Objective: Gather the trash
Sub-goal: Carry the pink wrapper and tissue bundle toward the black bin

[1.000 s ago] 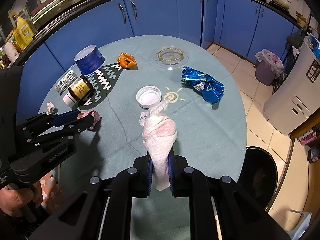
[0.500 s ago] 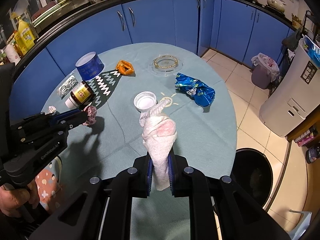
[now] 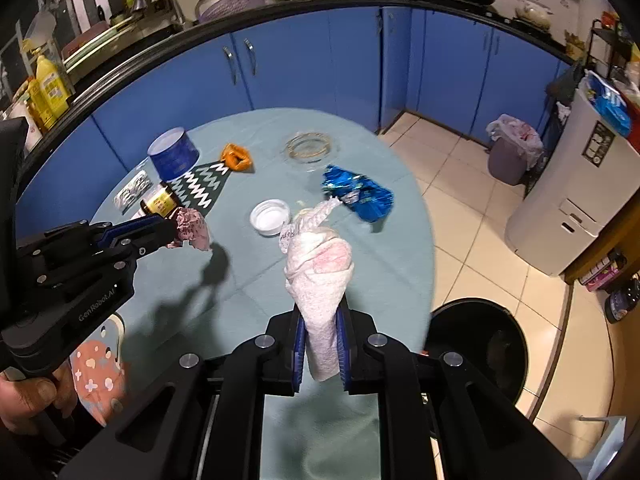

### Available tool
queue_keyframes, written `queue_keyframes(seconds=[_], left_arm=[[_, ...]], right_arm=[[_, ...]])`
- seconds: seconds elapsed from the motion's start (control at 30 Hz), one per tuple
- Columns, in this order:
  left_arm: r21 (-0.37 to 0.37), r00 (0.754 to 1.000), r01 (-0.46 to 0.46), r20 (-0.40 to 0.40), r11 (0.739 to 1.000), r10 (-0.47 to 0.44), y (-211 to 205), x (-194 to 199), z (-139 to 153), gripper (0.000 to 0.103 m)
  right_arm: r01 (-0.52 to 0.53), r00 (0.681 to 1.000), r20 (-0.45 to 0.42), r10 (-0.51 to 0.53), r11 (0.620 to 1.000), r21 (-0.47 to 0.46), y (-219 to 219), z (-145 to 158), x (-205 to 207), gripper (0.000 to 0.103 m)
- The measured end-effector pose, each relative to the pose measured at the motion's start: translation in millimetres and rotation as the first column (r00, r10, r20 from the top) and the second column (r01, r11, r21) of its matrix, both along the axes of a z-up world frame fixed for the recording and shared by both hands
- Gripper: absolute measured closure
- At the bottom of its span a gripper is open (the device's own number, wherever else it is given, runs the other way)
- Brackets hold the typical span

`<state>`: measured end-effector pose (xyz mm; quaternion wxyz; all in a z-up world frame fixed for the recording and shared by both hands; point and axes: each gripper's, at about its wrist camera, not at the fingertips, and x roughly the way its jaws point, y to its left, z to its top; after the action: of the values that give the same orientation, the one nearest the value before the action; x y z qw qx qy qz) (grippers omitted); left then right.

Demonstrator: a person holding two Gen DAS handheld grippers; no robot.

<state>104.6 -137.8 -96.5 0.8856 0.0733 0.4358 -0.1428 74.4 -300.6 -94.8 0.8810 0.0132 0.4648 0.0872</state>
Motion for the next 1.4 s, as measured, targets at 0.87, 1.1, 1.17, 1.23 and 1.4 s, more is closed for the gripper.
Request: queue_keyframes(seconds=[0.87,1.1,1.17,1.23,1.4], left_arm=[[0.026,0.968,0.244,0.058,0.97,-0.245,-122,-17,27,0.09],[0.034,0.946,0.315,0.071,0.948,-0.317,-158,-20,33,0.09],[0.034,0.941,0.331,0.069,0.943,-0.332,-165,-20,33,0.09],[0.036,0.935,0.347,0.066,0.937,-0.349,-174,-20,33,0.09],[0.029,0.923,0.379,0.064,0.925,-0.38,-194,-20,33,0.09]], right_arm=[[0.212,0.974,0.075,-0.212,0.977,0.008,-104,24,-39,0.09],[0.257,0.963,0.077,-0.257,0.966,0.007,-127,24,-46,0.09],[0.27,0.96,0.075,-0.27,0.963,0.009,-133,23,-48,0.09],[0.282,0.957,0.072,-0.282,0.959,0.01,-139,22,-49,0.09],[0.309,0.949,0.064,-0.31,0.951,0.02,-154,19,-52,0.09]])
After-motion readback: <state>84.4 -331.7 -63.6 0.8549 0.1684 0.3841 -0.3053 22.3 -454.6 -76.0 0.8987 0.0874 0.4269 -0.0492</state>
